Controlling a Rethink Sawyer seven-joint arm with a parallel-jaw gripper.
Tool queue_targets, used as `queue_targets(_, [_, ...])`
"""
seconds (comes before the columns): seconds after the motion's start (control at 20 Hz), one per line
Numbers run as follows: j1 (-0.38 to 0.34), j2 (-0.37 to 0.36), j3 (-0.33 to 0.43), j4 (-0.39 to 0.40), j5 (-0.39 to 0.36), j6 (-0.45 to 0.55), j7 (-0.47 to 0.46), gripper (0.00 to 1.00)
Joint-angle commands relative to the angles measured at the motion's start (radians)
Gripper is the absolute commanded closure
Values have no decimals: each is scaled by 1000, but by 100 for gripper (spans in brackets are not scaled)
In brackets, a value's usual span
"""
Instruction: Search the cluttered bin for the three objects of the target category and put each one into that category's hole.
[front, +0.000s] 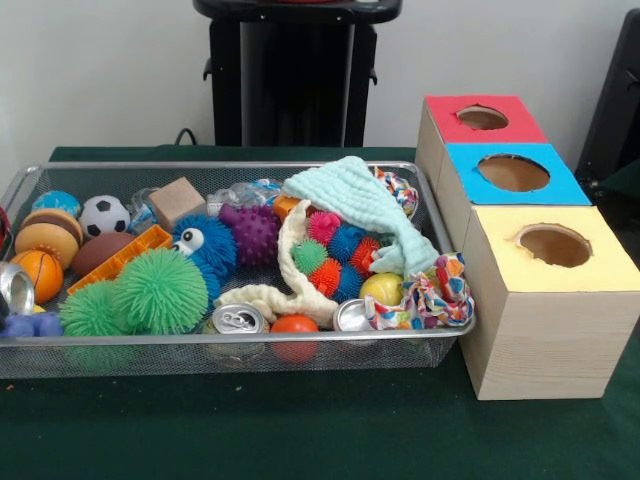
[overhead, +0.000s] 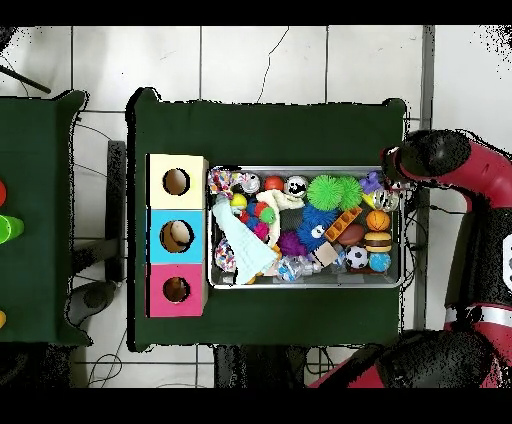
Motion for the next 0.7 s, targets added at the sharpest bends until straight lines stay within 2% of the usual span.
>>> queue_targets(0.05, [40, -52, -35, 167, -110, -188, -46, 100])
queue_targets(0.2, [67, -109, -59, 230, -121, -205, 11, 100])
queue_targets(0.7, [130, -205, -126, 330, -156, -267, 118, 100])
